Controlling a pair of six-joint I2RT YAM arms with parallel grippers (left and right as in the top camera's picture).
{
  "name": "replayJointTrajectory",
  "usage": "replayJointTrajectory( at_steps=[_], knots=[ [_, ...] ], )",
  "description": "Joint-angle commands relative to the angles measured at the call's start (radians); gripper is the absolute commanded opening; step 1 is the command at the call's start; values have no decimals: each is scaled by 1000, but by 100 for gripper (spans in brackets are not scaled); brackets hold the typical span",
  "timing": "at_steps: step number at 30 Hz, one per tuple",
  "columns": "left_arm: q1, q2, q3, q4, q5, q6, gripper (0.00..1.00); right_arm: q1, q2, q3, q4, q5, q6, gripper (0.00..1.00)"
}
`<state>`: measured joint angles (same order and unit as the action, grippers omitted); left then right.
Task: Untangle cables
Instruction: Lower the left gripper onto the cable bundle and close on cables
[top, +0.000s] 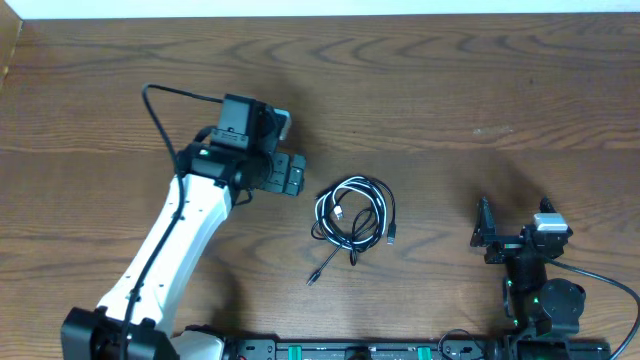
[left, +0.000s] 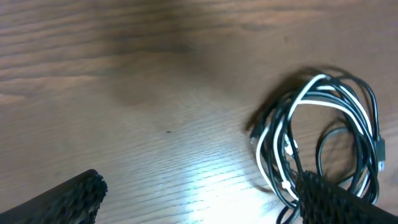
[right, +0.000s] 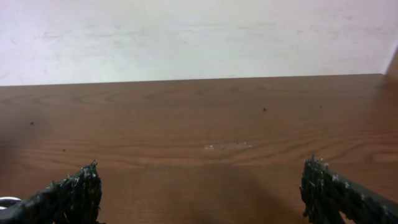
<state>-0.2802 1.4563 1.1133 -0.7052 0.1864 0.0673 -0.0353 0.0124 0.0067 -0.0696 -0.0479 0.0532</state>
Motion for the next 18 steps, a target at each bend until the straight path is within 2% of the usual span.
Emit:
replayJointTrajectory(
  at_steps=[1,18],
  knots=[
    [-34,20,34,2,12,62,98,-4,-7,-1,-5,12,13,99],
    [-125,82,22,39,13,142,98,-4,-7,-1,-5,12,13,99]
  ],
)
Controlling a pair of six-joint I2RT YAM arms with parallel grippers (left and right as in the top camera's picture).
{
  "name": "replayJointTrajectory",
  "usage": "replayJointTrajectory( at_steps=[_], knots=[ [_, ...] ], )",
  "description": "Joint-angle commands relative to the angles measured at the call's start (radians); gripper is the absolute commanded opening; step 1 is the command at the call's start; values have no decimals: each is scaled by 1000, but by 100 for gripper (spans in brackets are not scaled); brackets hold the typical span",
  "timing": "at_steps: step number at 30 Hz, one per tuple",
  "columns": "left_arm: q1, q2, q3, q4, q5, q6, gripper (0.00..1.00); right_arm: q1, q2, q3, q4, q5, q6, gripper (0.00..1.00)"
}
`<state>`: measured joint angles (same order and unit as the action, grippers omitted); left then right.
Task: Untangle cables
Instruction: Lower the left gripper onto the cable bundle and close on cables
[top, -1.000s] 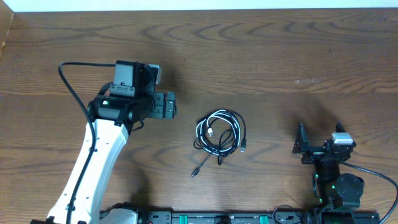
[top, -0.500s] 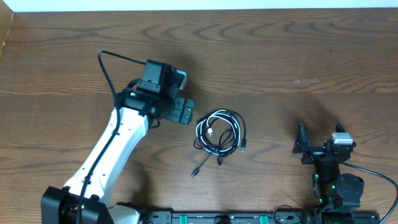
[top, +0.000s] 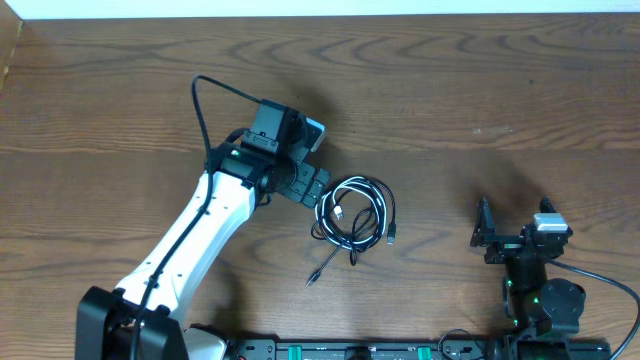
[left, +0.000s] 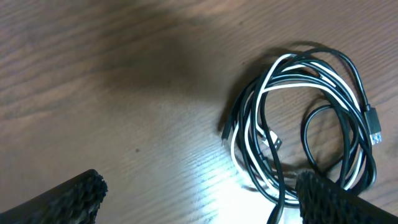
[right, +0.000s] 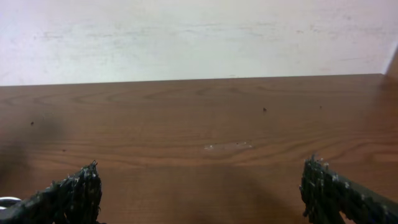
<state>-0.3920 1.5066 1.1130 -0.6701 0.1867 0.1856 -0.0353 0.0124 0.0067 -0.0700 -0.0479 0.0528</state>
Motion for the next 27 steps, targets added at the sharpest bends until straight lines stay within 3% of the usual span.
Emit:
replayJointTrajectory(
  at_steps=[1,27],
  knots=[
    [-17,41,22,6,12,24,98,-4,-7,-1,-5,12,14,99],
    [-135,140,19,82,12,30,98,-4,-7,-1,-5,12,14,99]
  ],
)
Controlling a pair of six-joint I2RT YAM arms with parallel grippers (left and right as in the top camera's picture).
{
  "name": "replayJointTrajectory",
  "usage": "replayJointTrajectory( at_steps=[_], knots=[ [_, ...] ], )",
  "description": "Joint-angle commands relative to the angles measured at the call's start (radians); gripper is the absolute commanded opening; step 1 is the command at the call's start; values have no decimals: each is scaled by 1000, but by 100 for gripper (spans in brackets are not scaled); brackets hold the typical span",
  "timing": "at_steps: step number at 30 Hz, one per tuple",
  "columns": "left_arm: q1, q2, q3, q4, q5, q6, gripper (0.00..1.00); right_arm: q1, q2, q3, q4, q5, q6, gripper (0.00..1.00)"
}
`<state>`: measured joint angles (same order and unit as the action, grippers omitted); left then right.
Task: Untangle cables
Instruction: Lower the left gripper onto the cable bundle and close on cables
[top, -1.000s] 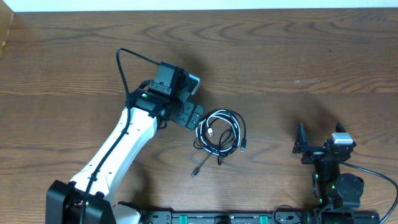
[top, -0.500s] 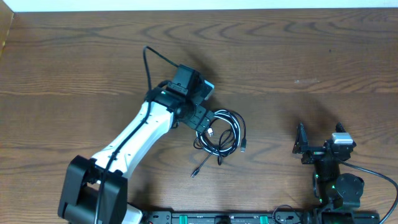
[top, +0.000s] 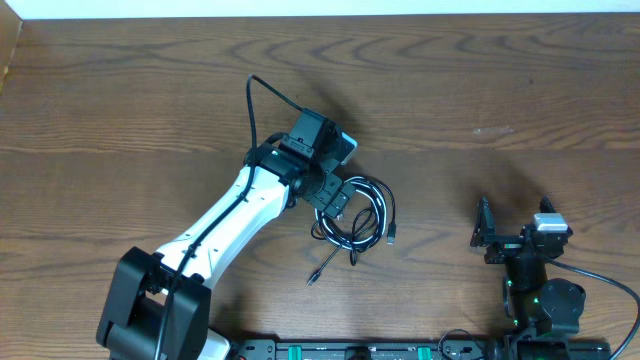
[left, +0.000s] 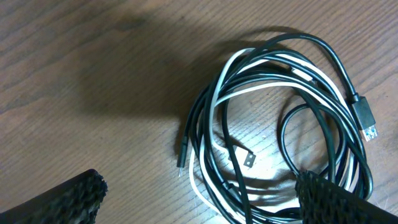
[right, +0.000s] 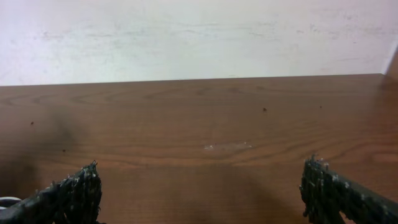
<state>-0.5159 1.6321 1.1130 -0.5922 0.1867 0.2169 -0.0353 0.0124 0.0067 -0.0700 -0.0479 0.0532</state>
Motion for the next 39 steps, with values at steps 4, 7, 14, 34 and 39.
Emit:
replayJointTrajectory(
  at_steps=[4,7,14,34,39],
  knots=[
    [-13,14,10,13,12,-1,98,-4,-7,-1,-5,12,13,99],
    [-13,15,-4,28,12,-1,98,-4,-7,-1,-5,12,13,99],
    [-13,21,-12,38,11,-4,98,-4,-7,-1,-5,12,13,99],
    [-13,171,-12,65,5,-4,98,-4,-7,-1,-5,12,13,99],
    [-13,185,-13,67,4,-4,100,-4,-7,-1,-5,12,13,99]
  ],
)
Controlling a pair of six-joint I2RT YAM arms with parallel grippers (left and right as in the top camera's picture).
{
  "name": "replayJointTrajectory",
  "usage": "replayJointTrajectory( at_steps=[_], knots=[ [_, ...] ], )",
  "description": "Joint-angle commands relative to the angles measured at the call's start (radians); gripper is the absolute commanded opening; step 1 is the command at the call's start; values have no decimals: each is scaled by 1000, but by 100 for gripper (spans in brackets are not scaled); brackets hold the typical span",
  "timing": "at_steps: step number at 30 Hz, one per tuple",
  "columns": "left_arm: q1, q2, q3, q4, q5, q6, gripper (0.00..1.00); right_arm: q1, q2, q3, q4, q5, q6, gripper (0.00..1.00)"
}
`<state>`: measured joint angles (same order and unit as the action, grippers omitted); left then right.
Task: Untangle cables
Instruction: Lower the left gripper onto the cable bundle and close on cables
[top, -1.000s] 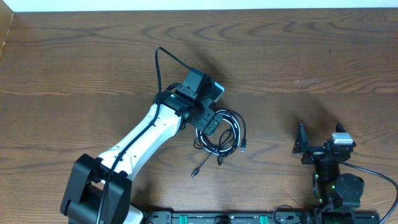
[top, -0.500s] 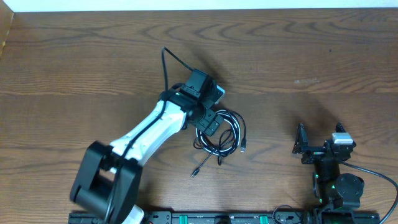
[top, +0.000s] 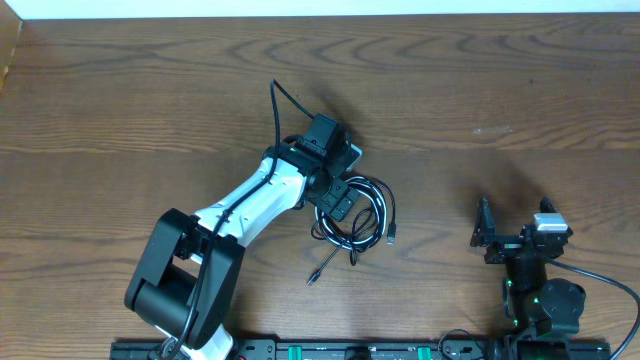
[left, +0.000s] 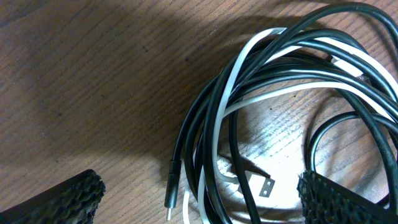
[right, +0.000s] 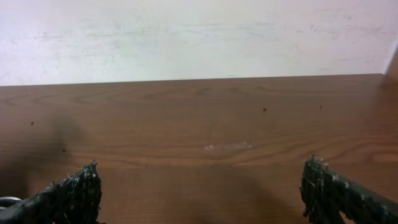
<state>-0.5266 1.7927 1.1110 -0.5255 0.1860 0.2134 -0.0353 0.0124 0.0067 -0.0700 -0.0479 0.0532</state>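
A coil of tangled black and white cables (top: 358, 215) lies mid-table. My left gripper (top: 335, 198) hovers over the coil's left edge. In the left wrist view the gripper (left: 202, 208) is open and straddles the strands (left: 280, 74), its fingers (left: 56, 199) close above the wood. A black plug tip (left: 172, 190) and a white connector (left: 264, 185) lie between the jaws. My right gripper (top: 487, 232) stays parked at the front right. In its own view the right gripper (right: 205, 199) is open over bare table.
A loose black cable end (top: 318, 272) trails toward the front edge, and a USB plug (top: 392, 238) sticks out on the coil's right. The wooden table (top: 520, 90) meets a white wall at the back.
My left gripper has come closer to the coil's left side, so the strands fill more of its view. It is still open. The cables and right arm are unchanged.
My open left gripper was well left of the coil, then at its left edge, then over its left side, and now low over those strands. The coil has kept its shape and place. The right arm stayed parked and open throughout.
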Motion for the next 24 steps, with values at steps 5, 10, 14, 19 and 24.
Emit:
replayJointTrajectory(
  at_steps=[5,10,14,19,24],
  knots=[
    [-2,29,-11,2,5,-1,98,-4,-7,-1,-5,12,13,99],
    [-2,30,-11,0,5,-1,74,-4,-7,-1,-5,12,13,99],
    [-2,31,-11,0,5,-1,73,-4,-7,-1,-5,12,13,99],
    [-2,31,-11,0,5,-1,73,-4,-7,-1,-5,12,13,99],
    [-2,31,-11,0,5,-1,58,-4,-7,-1,-5,12,13,99]
  ],
)
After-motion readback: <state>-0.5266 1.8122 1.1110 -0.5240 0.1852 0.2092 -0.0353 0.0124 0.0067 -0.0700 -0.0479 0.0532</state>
